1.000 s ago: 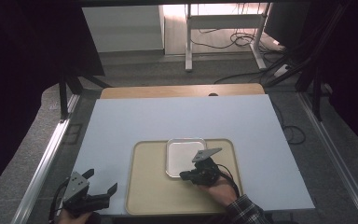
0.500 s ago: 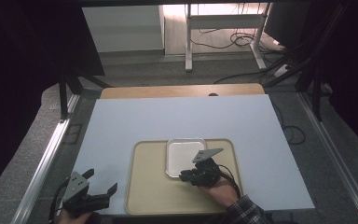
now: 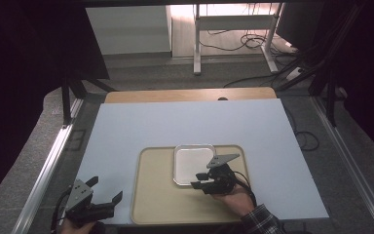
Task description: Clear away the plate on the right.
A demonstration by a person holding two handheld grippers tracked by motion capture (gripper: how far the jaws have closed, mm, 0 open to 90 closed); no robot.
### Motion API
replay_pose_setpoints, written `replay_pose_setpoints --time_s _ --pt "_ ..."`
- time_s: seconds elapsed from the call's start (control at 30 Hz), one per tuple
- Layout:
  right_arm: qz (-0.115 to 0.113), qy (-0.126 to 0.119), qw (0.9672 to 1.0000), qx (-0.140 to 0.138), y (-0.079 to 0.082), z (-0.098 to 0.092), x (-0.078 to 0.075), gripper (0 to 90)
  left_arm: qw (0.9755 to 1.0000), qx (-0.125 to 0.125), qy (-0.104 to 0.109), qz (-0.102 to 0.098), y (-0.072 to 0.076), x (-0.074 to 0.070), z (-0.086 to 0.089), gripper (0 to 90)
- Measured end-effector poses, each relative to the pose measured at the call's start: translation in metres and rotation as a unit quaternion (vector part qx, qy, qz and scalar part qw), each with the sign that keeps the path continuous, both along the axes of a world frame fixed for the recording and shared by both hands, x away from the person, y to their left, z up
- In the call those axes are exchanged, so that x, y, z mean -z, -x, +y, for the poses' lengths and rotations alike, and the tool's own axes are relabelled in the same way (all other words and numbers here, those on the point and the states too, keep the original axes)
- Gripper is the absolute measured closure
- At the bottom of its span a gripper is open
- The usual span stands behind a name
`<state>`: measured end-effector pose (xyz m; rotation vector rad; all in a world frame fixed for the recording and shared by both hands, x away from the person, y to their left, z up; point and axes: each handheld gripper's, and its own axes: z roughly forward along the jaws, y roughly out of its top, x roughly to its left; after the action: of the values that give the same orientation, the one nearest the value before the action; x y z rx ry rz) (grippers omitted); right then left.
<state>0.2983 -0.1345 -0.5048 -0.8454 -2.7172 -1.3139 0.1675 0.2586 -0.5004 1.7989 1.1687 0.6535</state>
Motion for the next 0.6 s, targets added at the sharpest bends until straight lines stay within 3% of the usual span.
replay_pose_setpoints --time_s 0.6 --pt "-0.026 0.014 0.9989 0.036 -0.002 -0.019 -0.013 43.7 1.0 -0.001 0.001 -0.001 0.0 0.0 0.0 3.4"
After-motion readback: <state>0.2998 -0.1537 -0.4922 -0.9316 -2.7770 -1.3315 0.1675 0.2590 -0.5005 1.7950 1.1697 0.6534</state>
